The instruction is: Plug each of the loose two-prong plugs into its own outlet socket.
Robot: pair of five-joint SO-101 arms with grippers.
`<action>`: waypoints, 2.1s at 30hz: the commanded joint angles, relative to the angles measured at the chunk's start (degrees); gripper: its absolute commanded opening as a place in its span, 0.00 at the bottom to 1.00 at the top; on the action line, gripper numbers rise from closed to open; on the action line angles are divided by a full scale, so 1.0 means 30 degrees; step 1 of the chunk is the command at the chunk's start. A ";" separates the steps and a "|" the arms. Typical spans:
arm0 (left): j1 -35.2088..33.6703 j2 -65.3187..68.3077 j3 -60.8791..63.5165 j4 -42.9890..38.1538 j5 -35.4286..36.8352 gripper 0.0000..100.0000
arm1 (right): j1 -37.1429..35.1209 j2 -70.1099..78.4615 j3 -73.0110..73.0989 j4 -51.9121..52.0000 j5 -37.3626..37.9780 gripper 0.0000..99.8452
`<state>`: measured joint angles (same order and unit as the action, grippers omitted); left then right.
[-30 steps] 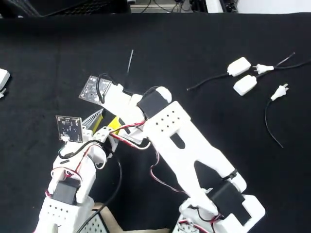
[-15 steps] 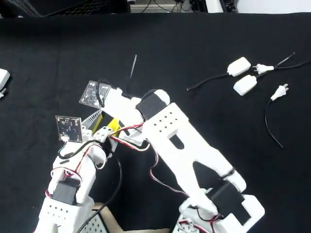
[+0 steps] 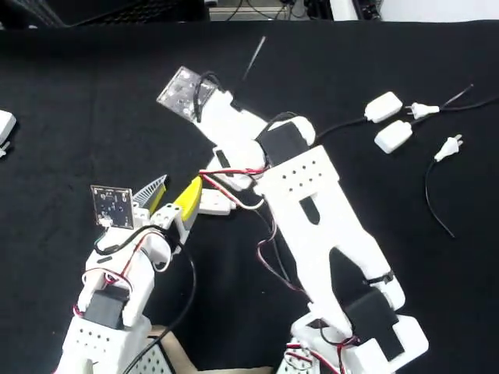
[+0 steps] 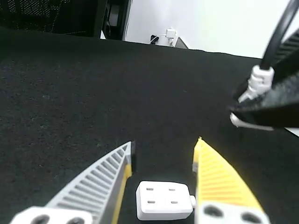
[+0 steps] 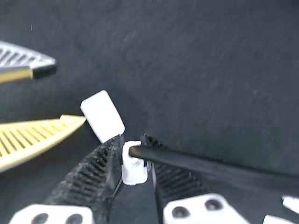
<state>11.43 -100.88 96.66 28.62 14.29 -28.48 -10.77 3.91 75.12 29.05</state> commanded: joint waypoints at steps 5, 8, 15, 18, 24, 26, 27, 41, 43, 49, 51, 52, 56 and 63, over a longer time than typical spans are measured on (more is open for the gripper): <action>0.0015 -0.0088 0.0308 0.0029 0.0088 0.22 | -0.1670 -0.0396 -0.0747 -0.1172 0.0059 0.01; 0.0015 -0.0088 0.0308 0.0029 0.0088 0.22 | -0.2608 -0.0396 -0.0747 -0.1289 -0.0615 0.01; 0.0015 -0.0088 0.0308 0.0029 0.0088 0.22 | -0.4220 -0.0454 -0.0044 -0.2608 -0.0908 0.01; -0.0044 -0.0088 0.0308 0.0029 0.0088 0.22 | -0.4513 -0.0571 0.0015 -0.2755 -0.2256 0.01; 0.0015 -0.0088 0.0308 -0.0029 0.0088 0.22 | -0.4513 -0.0601 0.0015 -0.1875 -0.4015 0.01; 0.0015 -0.0088 0.0308 -0.0088 0.0088 0.22 | -0.4718 -0.0689 0.0015 -0.1143 -0.4454 0.01; 0.0015 -0.0088 0.0308 -0.0088 0.0088 0.22 | -0.4894 -0.0894 0.0015 -0.0791 -0.4718 0.01; -0.0044 -0.0088 0.0308 -0.0059 0.0088 0.22 | -0.4982 -0.3824 0.0513 0.1993 -0.4864 0.01; -0.0044 -0.0088 0.0308 -0.0059 0.0088 0.22 | -0.4982 -0.3883 0.0923 0.1934 -0.4777 0.01; -0.0103 -0.0088 0.0308 -0.0029 0.0088 0.22 | -0.4952 -0.3912 0.1245 0.2110 -0.4747 0.01; -0.0103 -0.0088 0.0308 -0.0029 0.0088 0.22 | -0.4952 -0.3971 0.1245 0.2462 -0.4718 0.01; -0.0103 -0.0088 0.0308 -0.0029 0.0088 0.22 | -0.4952 -0.3971 0.1216 0.2637 -0.4718 0.01; -0.0103 -0.0088 0.0308 -0.0029 0.0088 0.22 | -0.4952 -0.3971 0.1216 0.3223 -0.4718 0.01; -0.0103 -0.0088 0.0308 0.0000 0.0059 0.22 | -0.4952 -0.3971 0.1216 0.3341 -0.4718 0.01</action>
<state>11.87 -100.62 96.66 28.97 14.29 -43.25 -22.20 6.81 83.03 14.81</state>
